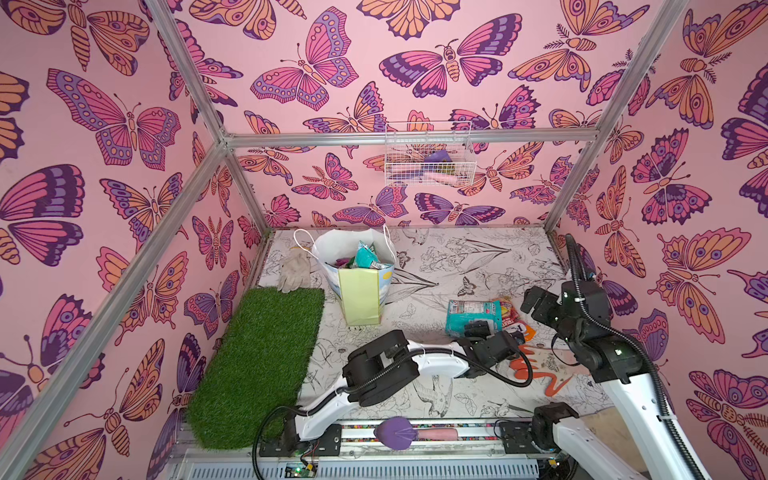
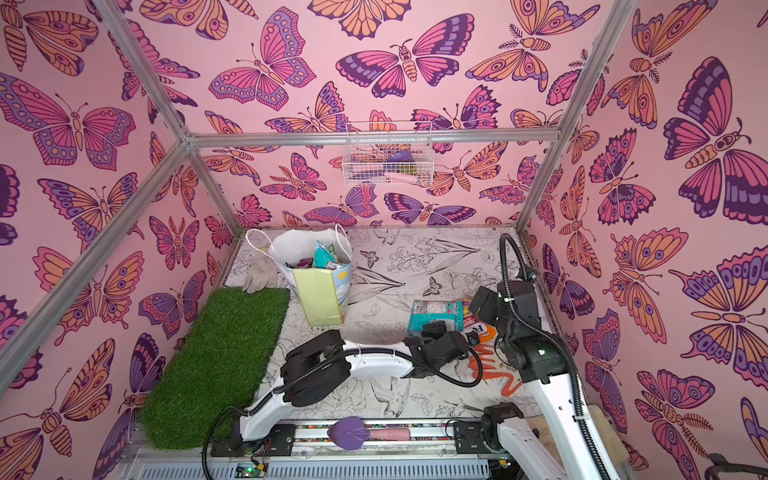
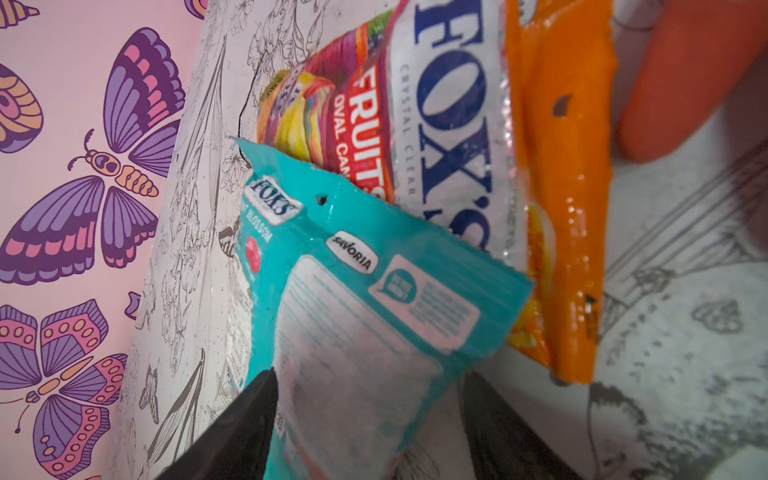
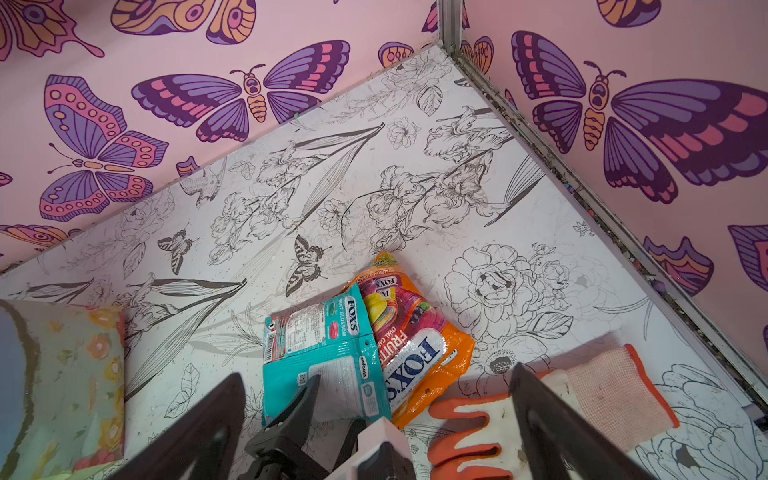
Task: Place the snacks into the paper bag
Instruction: 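Lower the left gripper onto the remaining teal Fox's bag and close it, then lift the teal bag off the table with the left gripper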
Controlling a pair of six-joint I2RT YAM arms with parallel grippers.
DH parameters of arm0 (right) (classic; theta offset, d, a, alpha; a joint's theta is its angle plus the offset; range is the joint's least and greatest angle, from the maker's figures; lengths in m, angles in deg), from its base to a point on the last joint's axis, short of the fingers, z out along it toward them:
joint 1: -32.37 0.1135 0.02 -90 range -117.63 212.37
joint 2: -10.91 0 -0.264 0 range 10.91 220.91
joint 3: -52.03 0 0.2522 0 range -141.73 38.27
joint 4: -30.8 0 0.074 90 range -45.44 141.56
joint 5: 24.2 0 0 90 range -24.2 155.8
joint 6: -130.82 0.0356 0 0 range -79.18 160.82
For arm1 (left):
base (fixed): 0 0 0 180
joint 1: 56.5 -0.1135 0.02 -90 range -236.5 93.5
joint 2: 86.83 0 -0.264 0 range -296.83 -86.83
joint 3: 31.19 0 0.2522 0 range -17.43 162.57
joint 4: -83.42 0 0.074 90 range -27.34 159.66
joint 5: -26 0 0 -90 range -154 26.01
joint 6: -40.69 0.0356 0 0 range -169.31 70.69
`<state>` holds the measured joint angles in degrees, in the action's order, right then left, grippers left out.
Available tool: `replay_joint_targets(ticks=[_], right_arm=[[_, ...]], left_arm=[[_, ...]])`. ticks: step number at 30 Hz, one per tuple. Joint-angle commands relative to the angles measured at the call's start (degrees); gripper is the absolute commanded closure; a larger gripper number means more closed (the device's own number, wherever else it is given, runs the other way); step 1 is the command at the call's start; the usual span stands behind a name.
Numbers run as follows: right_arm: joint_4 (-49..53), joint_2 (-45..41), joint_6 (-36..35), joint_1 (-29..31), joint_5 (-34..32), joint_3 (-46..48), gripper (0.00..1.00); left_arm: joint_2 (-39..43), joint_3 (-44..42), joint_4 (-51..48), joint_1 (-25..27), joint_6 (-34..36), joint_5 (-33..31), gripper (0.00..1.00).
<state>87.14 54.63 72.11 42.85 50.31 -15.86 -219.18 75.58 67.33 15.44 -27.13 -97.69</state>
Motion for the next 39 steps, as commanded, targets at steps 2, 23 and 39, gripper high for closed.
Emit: replay_joint_targets(ticks=[2,23,39], right_arm=[[-0.64,-0.83,0.15,-0.67,0.18,0.77,0.01],[-0.64,-2.54,0.47,-1.07,1.25,1.73,0.0],[-0.67,-2.55,0.49,-1.21,1.14,2.01,0.0]], left_arm=[[-3.45,-0.71,-2.32,-1.04,1.23,0.63,0.27],[-0.79,-4.59,1.78,-2.07,4.29,0.18,0.78],[7.97,-9.15,4.16,-2.13,2.89,1.13,0.84]])
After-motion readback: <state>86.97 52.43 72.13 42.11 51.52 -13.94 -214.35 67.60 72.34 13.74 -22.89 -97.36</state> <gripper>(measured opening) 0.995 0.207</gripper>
